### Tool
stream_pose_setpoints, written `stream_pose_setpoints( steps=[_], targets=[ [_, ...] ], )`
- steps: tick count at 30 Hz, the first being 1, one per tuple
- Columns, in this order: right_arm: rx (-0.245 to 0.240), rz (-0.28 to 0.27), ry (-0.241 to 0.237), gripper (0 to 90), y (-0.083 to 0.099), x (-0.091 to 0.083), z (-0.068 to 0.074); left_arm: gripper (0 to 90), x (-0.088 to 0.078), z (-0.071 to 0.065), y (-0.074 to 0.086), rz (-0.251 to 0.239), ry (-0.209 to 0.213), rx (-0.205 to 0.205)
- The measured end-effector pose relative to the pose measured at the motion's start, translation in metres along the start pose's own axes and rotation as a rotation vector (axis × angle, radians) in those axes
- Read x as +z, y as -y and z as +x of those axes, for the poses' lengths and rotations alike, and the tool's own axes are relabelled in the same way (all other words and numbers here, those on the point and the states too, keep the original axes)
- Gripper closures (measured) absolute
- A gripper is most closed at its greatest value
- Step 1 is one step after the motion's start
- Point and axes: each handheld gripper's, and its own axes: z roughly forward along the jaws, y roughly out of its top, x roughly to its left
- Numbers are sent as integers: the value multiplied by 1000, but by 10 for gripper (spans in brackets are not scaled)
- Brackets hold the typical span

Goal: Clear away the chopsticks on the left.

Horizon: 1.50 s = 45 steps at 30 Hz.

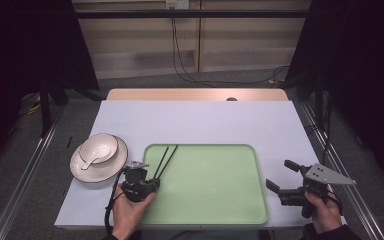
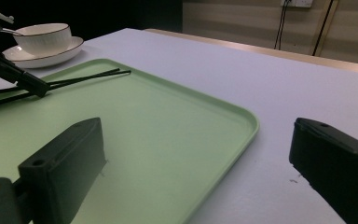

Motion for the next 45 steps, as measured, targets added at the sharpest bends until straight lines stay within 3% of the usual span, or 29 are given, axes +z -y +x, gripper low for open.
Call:
stream_pose_setpoints(
  steps=[3, 17, 20, 24, 26, 28, 31, 35, 37, 40, 41, 43, 44, 45],
  targets=[
    [-2, 0, 0, 30, 0, 0, 0, 849, 0, 2, -1, 5, 15, -15],
    [-2, 2, 6, 31, 0, 0, -1, 824, -1, 2, 0, 6, 12, 30],
    [4, 2, 5, 31, 0, -1, -1, 791, -4, 4, 0, -15, 68, 34],
    [1, 2, 5, 31, 0, 0, -1, 671, -10, 4, -2, -68, 107, 79],
    [2, 1, 7, 31, 0, 0, -1, 560, -11, 4, -2, -80, 97, 89],
    [2, 2, 4, 31, 0, 0, -1, 450, -14, 3, -2, -122, 126, 98],
    [7, 1, 6, 31, 0, -1, 0, 325, -21, -1, -4, -175, 131, 167],
    [11, -2, 4, 31, 0, -1, 0, 204, -28, -7, -7, -210, 137, 265],
    [10, -1, 6, 31, 0, -1, 0, 151, -31, -8, -9, -226, 141, 281],
    [13, -2, 8, 31, 0, 0, 0, 81, -37, -6, -11, -270, 109, 296],
    [15, -2, 8, 30, 0, 0, 0, 77, -38, -6, -12, -286, 91, 273],
    [7, -2, 6, 31, 0, 0, -1, 44, -42, -3, -13, -311, 118, 242],
    [10, -3, 5, 31, 0, 0, 0, 42, -45, -1, -13, -322, 127, 244],
    [11, -4, 7, 31, 0, 0, 0, 37, -48, 0, -12, -318, 126, 271]
  ],
)
